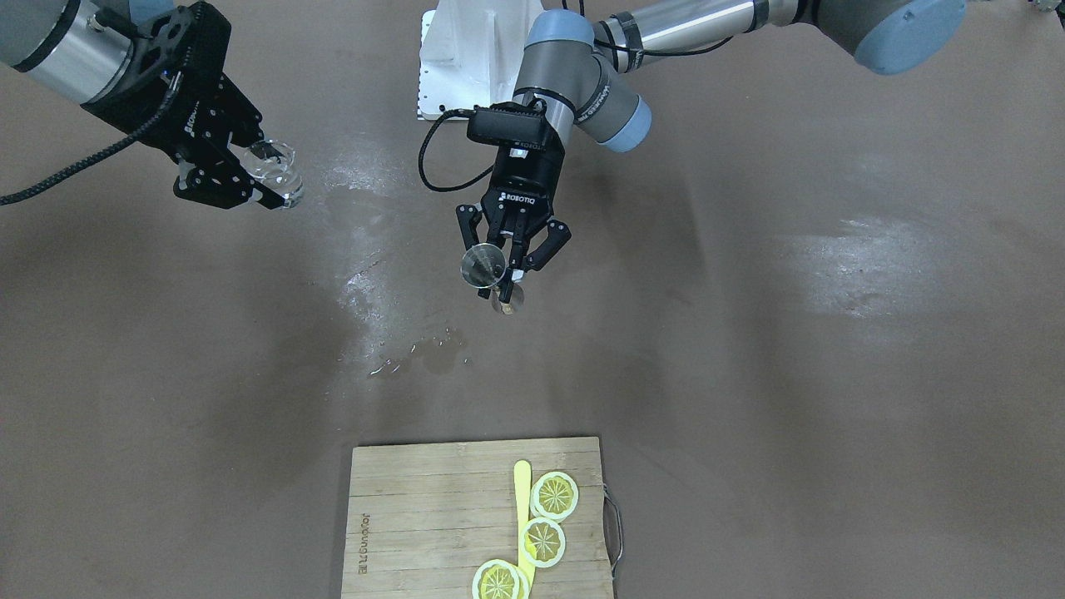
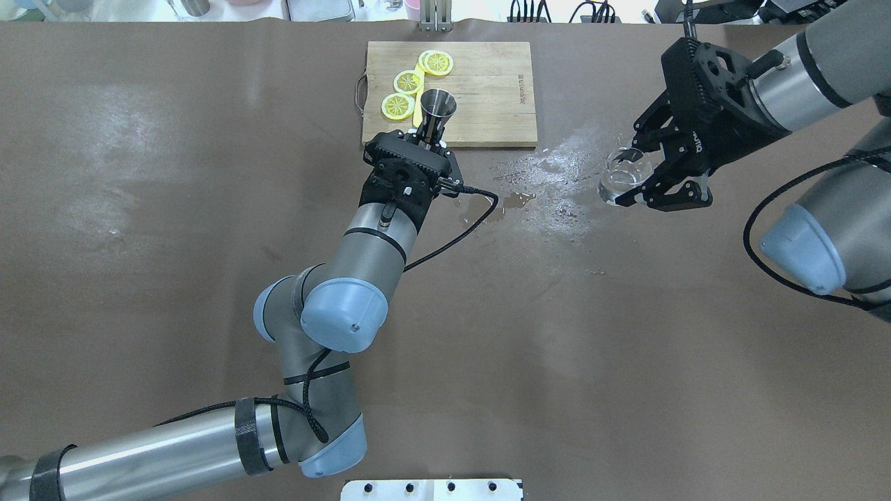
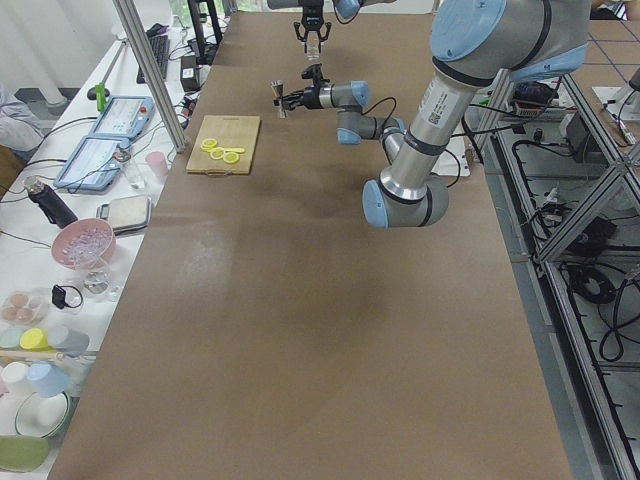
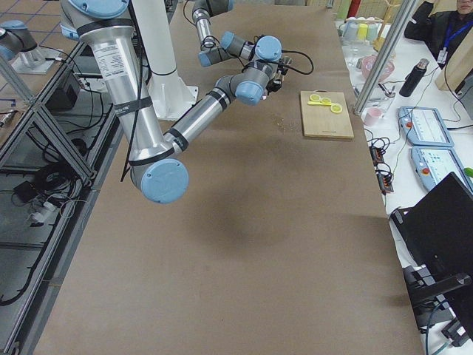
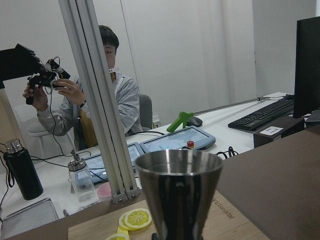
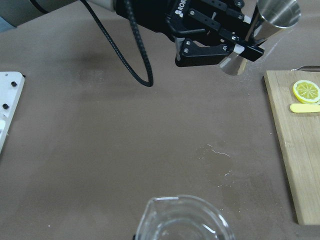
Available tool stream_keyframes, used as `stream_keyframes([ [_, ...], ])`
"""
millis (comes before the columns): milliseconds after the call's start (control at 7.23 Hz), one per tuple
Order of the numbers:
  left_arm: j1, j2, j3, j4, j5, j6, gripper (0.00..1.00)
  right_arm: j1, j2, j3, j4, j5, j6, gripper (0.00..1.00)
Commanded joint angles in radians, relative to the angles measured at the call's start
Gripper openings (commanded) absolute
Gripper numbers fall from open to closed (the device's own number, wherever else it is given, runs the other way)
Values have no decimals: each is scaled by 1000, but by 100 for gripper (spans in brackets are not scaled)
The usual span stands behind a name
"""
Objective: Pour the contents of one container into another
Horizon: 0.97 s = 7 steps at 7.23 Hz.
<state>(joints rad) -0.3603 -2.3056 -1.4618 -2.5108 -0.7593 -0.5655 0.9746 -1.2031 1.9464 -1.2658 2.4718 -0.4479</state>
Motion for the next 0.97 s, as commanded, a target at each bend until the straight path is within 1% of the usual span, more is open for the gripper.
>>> stream_keyframes([
  [0,6,3,-2,-2,1,1,0,6,78,-76,-78,-1,-127,0],
  [138,7,3,-2,-3,2,1,0,1,115,-114,-78,-1,-135,0],
  [415,7,5,0,-3,2,1,0,-17,172,-158,-86,2,-189,0],
  [553,7,5,-2,-2,3,1,0,-17,219,-191,-90,9,-186,0],
  [830,11,6,0,-3,6,1,0,5,308,-214,-209,4,-190,0],
])
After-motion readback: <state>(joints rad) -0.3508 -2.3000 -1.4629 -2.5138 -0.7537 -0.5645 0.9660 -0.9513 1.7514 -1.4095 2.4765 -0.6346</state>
